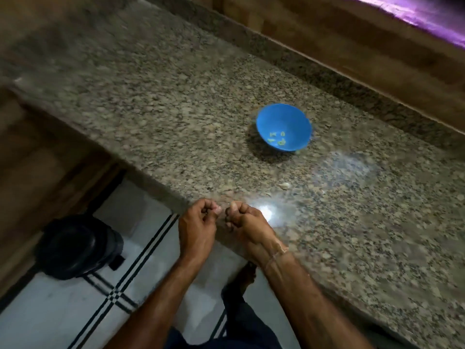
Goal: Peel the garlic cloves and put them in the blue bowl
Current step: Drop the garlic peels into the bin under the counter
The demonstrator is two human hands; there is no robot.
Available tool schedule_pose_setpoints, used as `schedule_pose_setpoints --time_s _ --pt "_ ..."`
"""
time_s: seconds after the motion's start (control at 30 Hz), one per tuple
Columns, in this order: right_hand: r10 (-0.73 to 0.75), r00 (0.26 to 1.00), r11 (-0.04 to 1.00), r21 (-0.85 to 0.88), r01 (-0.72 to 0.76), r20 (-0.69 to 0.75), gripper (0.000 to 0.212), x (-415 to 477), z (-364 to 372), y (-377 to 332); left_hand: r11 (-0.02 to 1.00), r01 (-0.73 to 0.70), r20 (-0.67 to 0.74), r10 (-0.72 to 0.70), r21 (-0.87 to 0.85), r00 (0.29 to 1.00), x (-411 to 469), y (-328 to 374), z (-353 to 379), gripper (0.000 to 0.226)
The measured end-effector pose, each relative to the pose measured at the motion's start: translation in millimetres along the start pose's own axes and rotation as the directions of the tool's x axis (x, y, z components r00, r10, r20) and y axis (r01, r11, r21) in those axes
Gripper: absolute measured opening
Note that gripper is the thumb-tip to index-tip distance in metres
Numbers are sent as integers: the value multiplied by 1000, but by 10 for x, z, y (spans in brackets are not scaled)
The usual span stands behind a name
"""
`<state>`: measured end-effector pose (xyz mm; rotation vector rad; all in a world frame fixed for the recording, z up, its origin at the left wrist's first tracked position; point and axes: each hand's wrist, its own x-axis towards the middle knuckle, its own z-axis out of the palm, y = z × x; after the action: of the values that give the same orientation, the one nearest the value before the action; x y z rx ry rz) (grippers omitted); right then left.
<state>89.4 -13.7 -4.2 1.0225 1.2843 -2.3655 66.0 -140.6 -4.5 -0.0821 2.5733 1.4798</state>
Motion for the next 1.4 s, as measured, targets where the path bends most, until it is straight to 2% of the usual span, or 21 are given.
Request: schedule_pose_setpoints --time_s 0.13,0.23,0.43,0.53,0.73,0.87,1.03,1.13,1.2,1.23,1.33,1.37,1.4 --pt "37 994 995 -99 -27 101 38 3 892 504 997 62 -136 -68 -46 988 -139 -623 -889 22" --pt "69 987 991 -126 -51 142 31 -124 1630 972 991 118 -220 -131 -68 967 -332 -1137 -1655 28" --pt "168 955 957 -273 -99 244 33 -331 2838 1789 970 206 -368 -240 -130 898 -678 -1933 -2911 12" --pt "193 949 934 -343 -100 250 32 -289 3265 2043 961 231 -430 -274 -150 860 -776 -2202 -3287 13" --pt "274 917 884 -452 -121 289 26 -56 3887 2435 931 324 -455 -365 -169 812 -858 -2664 -3809 12" --pt "373 907 813 -540 -218 194 16 352 4220 2797 886 406 -457 -463 -223 760 -687 -3020 -4090 11" --pt "465 876 763 -560 -323 128 16 1159 4342 3297 737 529 -322 -667 -421 672 -141 -3738 -4091 10" --pt "506 860 759 -510 -405 69 24 1745 4273 3730 544 626 -157 -811 -558 564 202 -4386 -3875 17" --pt "531 847 746 -483 -459 17 18 2190 4184 4096 385 678 -42 -885 -627 463 452 -4889 -3653 21" --pt "540 842 738 -478 -477 -7 12 2376 4155 4258 335 677 -4 -898 -656 440 560 -5075 -3570 19" --pt "540 839 728 -461 -506 -69 8 3059 4086 4779 266 648 20 -917 -713 399 1004 -5725 -3259 11" --pt "528 845 731 -462 -502 -83 10 3260 4095 4899 255 625 10 -922 -738 387 1155 -5898 -3191 5" --pt "525 846 729 -463 -504 -94 15 3425 4122 4976 239 617 14 -927 -749 376 1302 -6083 -3121 8"
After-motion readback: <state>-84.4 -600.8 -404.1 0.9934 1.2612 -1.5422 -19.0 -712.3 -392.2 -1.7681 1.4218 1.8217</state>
